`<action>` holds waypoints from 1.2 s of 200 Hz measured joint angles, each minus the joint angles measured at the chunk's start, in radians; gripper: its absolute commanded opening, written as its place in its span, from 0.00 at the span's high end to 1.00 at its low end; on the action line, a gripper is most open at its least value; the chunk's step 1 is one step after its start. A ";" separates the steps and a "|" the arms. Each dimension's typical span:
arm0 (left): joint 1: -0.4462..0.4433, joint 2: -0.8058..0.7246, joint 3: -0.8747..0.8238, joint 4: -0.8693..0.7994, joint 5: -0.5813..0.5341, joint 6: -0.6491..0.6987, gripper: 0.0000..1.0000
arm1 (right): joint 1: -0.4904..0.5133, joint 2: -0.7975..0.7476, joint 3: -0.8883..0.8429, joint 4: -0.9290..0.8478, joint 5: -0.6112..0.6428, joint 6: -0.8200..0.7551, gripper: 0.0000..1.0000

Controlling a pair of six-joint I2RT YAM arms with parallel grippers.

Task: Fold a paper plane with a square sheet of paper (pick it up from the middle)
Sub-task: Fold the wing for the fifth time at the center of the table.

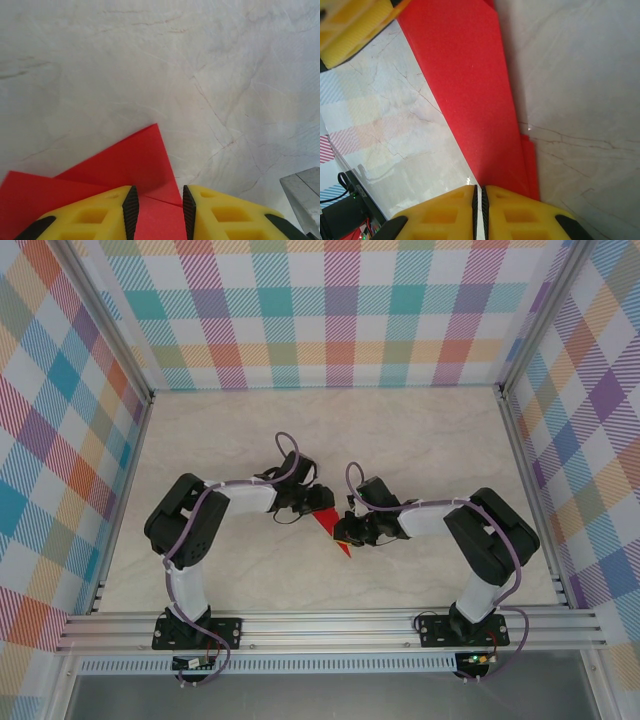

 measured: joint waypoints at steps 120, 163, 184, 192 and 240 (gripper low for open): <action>0.119 -0.047 -0.092 0.116 0.006 0.062 0.57 | -0.003 0.000 -0.016 0.040 -0.017 0.008 0.85; 0.172 -0.110 -0.095 0.080 -0.027 0.083 0.52 | -0.004 0.002 -0.021 0.050 -0.033 0.032 0.85; 0.171 -0.163 -0.104 0.082 -0.018 0.077 0.51 | -0.003 0.008 -0.021 0.061 -0.043 0.054 0.85; 0.171 -0.183 -0.114 0.089 -0.010 0.068 0.52 | -0.003 0.010 -0.021 0.065 -0.046 0.062 0.85; 0.125 -0.224 -0.178 0.122 0.060 -0.021 0.55 | 0.007 0.013 -0.040 0.131 -0.035 0.171 0.85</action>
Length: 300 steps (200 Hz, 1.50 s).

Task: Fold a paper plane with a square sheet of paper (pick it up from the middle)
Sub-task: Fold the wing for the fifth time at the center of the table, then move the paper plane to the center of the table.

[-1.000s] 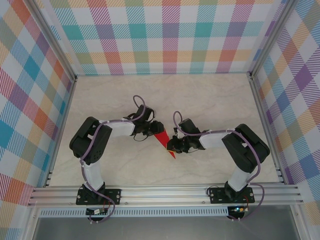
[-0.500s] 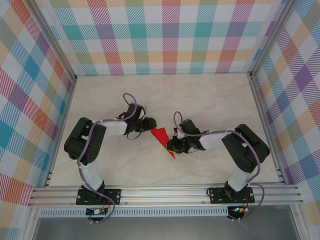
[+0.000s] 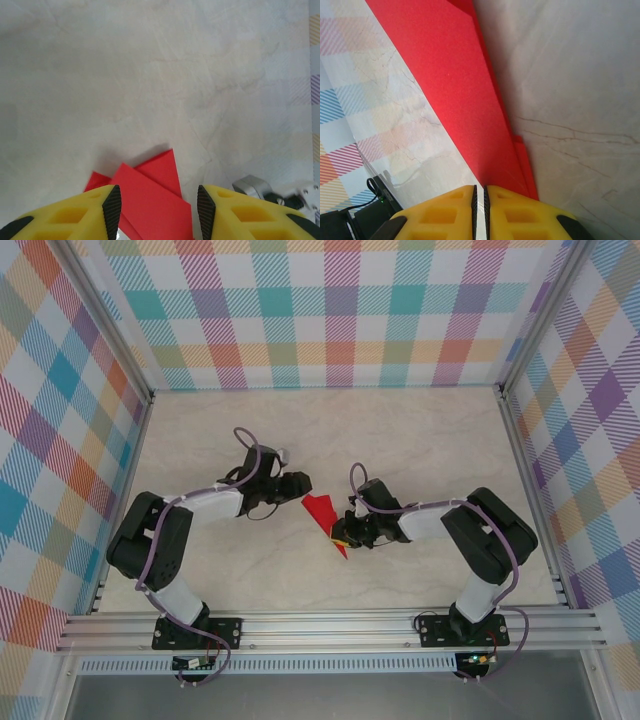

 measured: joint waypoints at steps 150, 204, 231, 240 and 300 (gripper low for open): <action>-0.100 0.114 -0.006 0.022 -0.034 -0.090 0.63 | -0.012 -0.229 -0.057 -0.152 0.148 0.038 0.69; -0.101 0.116 -0.006 0.023 -0.048 -0.101 0.62 | -0.044 -0.257 -0.072 -0.194 0.172 0.023 0.67; -0.101 0.109 -0.006 0.022 -0.046 -0.106 0.54 | -0.044 -0.256 -0.072 -0.194 0.169 0.010 0.68; -0.101 0.090 -0.011 0.015 -0.052 -0.114 0.48 | -0.044 -0.256 -0.072 -0.198 0.169 0.008 0.69; -0.165 -0.111 0.166 -0.411 -0.298 -0.083 0.40 | -0.044 -0.273 -0.072 -0.283 0.221 -0.025 0.67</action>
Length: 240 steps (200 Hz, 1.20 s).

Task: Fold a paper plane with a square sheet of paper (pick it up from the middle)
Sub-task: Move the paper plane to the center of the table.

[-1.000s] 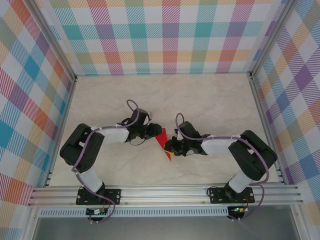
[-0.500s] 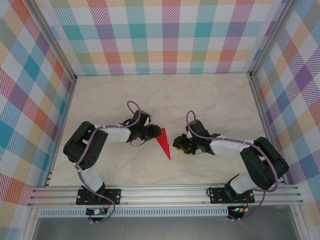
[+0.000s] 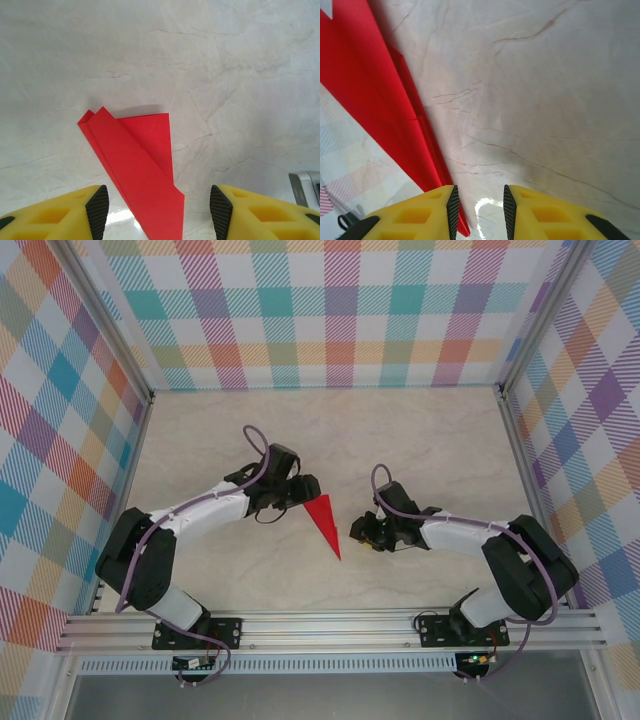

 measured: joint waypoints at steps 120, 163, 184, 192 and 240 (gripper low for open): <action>-0.240 0.400 0.430 -0.450 -0.286 -0.033 0.40 | 0.000 -0.109 -0.006 -0.049 0.060 -0.019 0.56; -0.240 0.410 0.432 -0.496 -0.313 -0.045 0.66 | 0.000 -0.101 -0.018 -0.047 0.054 -0.023 0.56; -0.240 0.393 0.403 -0.485 -0.321 -0.051 0.75 | 0.000 -0.075 -0.018 -0.033 0.035 -0.031 0.56; -0.239 0.377 0.383 -0.484 -0.325 -0.052 0.77 | 0.000 -0.061 -0.017 -0.030 0.028 -0.036 0.56; -0.238 0.264 0.282 -0.467 -0.332 -0.055 0.85 | 0.020 0.011 0.029 -0.016 -0.016 -0.063 0.53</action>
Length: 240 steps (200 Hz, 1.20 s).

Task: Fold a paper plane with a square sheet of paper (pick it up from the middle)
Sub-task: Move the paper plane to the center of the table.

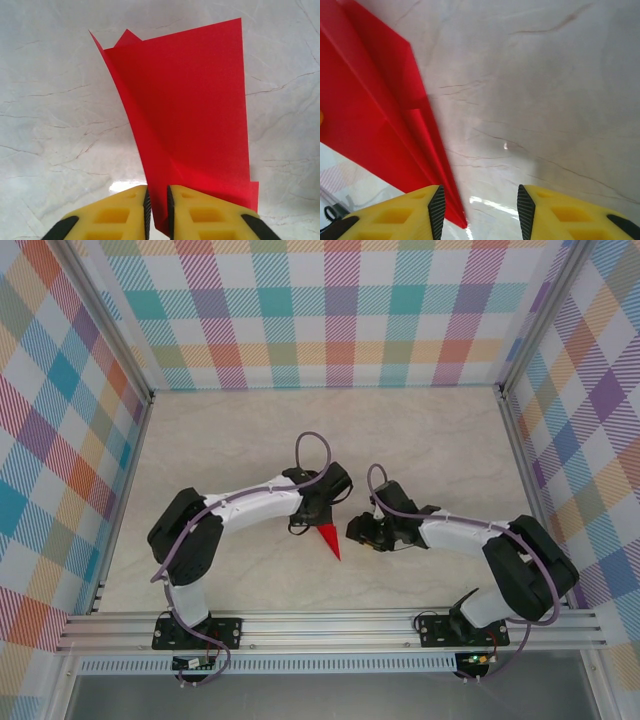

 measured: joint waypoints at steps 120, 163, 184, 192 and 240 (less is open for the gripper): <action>0.015 -0.087 -0.150 0.107 0.003 0.001 0.97 | 0.029 0.183 0.153 0.032 -0.080 -0.080 0.53; 0.015 -0.090 -0.161 0.122 0.003 0.001 0.97 | 0.030 0.219 0.175 0.051 -0.119 -0.091 0.57; 0.016 -0.090 -0.171 0.123 0.003 0.001 0.97 | 0.032 0.229 0.176 0.066 -0.137 -0.091 0.60; 0.016 -0.090 -0.173 0.122 0.003 0.001 0.97 | 0.033 0.229 0.176 0.069 -0.140 -0.091 0.61; 0.016 -0.097 -0.174 0.124 0.003 0.000 0.97 | 0.035 0.229 0.176 0.082 -0.148 -0.098 0.63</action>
